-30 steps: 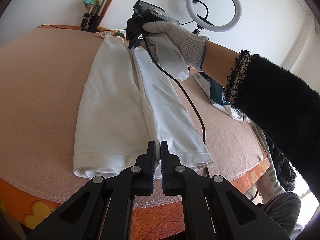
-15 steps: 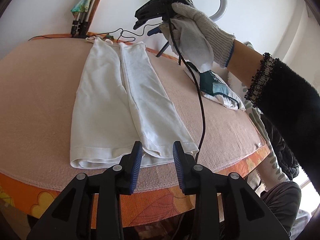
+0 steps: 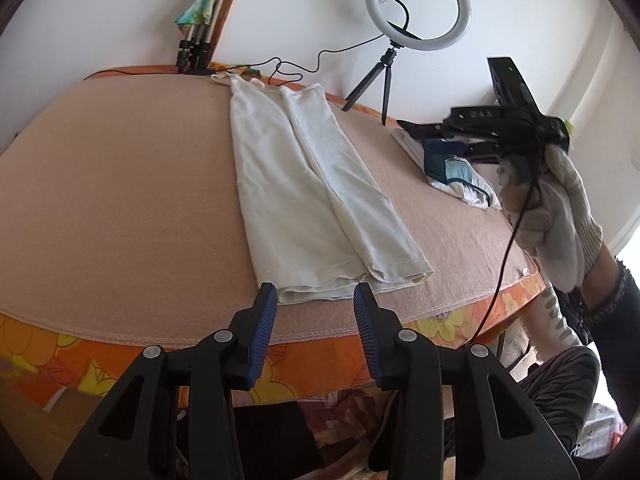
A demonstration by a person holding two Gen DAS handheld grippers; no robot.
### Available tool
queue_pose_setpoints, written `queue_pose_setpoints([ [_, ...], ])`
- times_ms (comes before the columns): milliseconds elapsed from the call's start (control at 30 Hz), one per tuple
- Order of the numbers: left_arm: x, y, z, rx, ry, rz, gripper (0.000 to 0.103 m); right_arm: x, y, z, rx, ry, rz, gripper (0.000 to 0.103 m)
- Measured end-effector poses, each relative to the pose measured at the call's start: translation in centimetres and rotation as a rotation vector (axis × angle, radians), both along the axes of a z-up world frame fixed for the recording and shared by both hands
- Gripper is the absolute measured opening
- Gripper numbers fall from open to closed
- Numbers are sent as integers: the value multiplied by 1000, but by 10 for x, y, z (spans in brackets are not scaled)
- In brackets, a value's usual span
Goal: Fold small clothes
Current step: 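Grasp the folded camisole hem with the left tool while the right tool grasps it too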
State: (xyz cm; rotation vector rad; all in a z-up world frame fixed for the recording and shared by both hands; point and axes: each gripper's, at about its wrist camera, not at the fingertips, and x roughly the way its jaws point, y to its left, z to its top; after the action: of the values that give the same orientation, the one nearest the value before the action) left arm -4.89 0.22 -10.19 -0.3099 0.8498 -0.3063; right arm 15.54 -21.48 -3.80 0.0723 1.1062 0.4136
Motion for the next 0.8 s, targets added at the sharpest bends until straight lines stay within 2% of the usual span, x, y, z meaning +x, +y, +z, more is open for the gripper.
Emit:
queue_pose_setpoints([
  [200, 31, 26, -25, -131, 151, 39, 38, -63, -12, -56, 23, 151, 12, 47],
  [300, 42, 26, -36, -210, 204, 36, 38, -78, -12, -76, 59, 238, 12, 47],
  [400, 47, 20, -41, -239, 225, 31, 36, -89, -9, -82, 67, 246, 27, 47],
  [467, 52, 14, -42, -227, 232, 22, 35, -92, -8, -82, 64, 234, 26, 47],
  [500, 54, 12, -42, -221, 233, 23, 33, -92, -9, -82, 71, 236, 25, 47],
  [533, 55, 11, -43, -219, 232, 25, 22, -95, -10, -82, 79, 237, 26, 47],
  [600, 59, 9, -44, -212, 230, 16, 9, -93, -8, -82, 67, 224, 38, 41],
  [633, 59, 9, -45, -218, 221, 15, 6, -93, -6, -82, 56, 217, 46, 29],
  [667, 59, 10, -45, -221, 215, 14, 5, -93, -5, -84, 59, 224, 56, 12],
  [800, 52, 18, -38, -218, 176, 21, 4, -92, -8, -83, 68, 229, 52, 6],
])
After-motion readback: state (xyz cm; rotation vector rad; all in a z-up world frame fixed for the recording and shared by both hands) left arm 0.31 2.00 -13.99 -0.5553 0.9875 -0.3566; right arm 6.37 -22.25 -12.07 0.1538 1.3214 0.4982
